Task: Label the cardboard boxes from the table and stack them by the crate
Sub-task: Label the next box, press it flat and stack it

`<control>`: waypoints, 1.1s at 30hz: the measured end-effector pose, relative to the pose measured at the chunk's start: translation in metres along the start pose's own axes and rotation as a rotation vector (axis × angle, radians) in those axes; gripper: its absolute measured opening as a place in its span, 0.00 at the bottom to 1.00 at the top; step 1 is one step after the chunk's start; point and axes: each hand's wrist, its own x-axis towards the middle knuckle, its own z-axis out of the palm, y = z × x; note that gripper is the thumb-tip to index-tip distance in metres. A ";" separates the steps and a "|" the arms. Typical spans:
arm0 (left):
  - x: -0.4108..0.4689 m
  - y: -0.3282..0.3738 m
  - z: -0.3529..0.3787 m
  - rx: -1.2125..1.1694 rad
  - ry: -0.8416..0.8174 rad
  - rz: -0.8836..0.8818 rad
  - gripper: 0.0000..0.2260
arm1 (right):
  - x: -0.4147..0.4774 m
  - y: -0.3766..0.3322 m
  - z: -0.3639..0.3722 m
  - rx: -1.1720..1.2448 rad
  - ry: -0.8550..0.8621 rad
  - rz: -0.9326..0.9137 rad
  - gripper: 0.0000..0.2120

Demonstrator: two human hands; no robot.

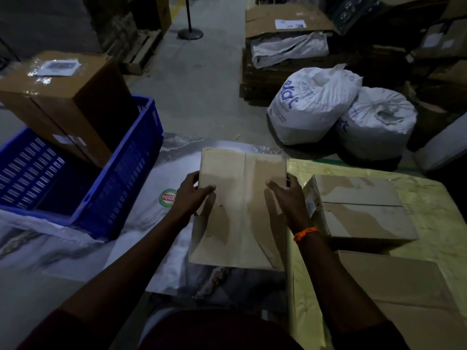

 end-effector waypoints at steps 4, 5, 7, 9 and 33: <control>-0.008 0.027 -0.004 -0.142 0.046 0.072 0.24 | -0.008 -0.022 -0.012 0.084 0.091 -0.070 0.25; -0.009 0.029 -0.005 -0.178 0.056 0.084 0.24 | -0.012 -0.027 -0.015 0.101 0.120 -0.091 0.23; -0.013 0.033 -0.008 -0.246 0.071 0.079 0.26 | -0.019 -0.031 -0.022 0.140 0.162 -0.116 0.21; -0.020 0.032 -0.008 -0.298 0.083 0.051 0.30 | -0.030 -0.031 -0.030 0.178 0.183 -0.125 0.22; -0.067 0.032 0.024 -0.270 0.024 -0.027 0.30 | -0.076 0.000 -0.058 0.169 0.325 -0.110 0.30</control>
